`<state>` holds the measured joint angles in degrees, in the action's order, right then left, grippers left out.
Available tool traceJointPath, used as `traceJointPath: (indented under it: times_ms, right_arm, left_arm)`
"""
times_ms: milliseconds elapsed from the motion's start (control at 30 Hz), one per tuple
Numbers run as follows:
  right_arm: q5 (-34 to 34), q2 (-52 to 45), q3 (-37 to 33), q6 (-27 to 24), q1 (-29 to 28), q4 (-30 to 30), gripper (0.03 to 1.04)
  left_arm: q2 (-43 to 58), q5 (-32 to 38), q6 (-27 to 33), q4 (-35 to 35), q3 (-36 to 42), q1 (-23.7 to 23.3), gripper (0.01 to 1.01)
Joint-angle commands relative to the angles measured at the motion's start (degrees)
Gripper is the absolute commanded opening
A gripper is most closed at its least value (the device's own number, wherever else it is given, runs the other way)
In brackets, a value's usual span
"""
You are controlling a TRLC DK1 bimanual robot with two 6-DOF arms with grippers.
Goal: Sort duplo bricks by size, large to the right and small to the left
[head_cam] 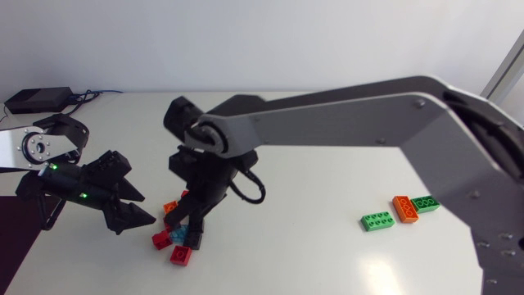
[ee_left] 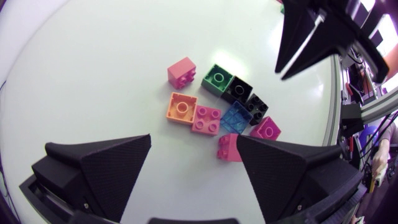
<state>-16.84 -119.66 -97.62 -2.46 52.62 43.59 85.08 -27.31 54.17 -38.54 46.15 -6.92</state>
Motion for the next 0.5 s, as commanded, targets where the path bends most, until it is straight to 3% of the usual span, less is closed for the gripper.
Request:
traceJointPath:
  times_ms: [0, 233, 367, 467]
  right_arm:
    - [1.11, 0.21, -1.08, 1.32, -2.08, -0.7, 0.18]
    - [5.77, -3.83, -4.68, 0.88, -4.37, -2.29, 0.18]
    - [5.94, -2.42, -2.22, 0.79, -5.86, -2.9, 0.18]
    - [6.03, 0.3, 0.86, 0.79, -7.8, -3.78, 0.18]
  left_arm:
    - [2.02, -1.61, 0.76, 1.02, 2.01, -0.99, 0.957]
    - [15.03, -4.24, -11.72, 16.48, 7.9, 2.61, 0.957]
    - [19.07, -4.15, -20.33, 25.71, 10.1, 5.95, 0.957]
    - [21.88, -3.01, -22.8, 27.73, 12.03, 8.76, 0.957]
